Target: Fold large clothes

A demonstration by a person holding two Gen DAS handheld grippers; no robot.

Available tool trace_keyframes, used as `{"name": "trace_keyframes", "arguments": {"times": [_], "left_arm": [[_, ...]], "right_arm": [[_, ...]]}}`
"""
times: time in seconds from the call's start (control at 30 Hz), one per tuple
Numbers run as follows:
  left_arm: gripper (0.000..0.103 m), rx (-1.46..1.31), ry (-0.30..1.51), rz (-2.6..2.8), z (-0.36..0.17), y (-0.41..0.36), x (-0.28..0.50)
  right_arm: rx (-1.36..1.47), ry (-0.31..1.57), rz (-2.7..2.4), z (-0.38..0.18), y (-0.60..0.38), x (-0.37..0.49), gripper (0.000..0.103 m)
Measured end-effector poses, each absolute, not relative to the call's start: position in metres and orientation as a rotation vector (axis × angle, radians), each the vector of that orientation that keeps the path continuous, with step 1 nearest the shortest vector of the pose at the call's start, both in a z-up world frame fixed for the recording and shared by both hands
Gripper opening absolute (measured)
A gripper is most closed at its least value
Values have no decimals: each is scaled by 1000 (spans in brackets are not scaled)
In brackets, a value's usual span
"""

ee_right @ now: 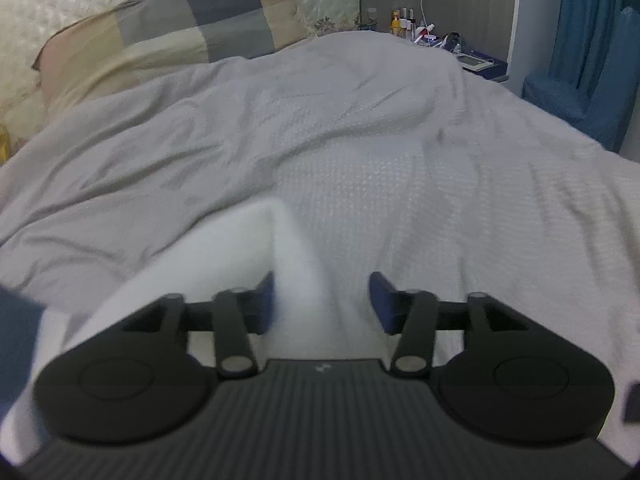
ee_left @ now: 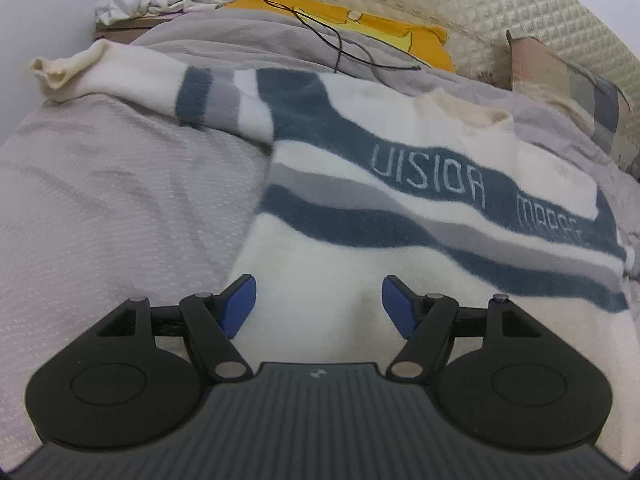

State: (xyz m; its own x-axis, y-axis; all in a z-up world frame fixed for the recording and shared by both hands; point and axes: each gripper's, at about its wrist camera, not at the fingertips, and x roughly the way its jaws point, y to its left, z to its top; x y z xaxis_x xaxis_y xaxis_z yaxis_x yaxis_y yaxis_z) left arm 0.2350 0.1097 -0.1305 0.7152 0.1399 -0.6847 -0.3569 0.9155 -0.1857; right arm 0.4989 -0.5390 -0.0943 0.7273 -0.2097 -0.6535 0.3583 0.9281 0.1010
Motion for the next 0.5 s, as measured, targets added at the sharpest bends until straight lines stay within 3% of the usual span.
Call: {"name": "trace_keyframes", "arguments": {"times": [0.5], "left_arm": [[74,-471,713,306,-111,143,161]], "right_arm": [[273,612,-93,-8,-419,300,54]]}}
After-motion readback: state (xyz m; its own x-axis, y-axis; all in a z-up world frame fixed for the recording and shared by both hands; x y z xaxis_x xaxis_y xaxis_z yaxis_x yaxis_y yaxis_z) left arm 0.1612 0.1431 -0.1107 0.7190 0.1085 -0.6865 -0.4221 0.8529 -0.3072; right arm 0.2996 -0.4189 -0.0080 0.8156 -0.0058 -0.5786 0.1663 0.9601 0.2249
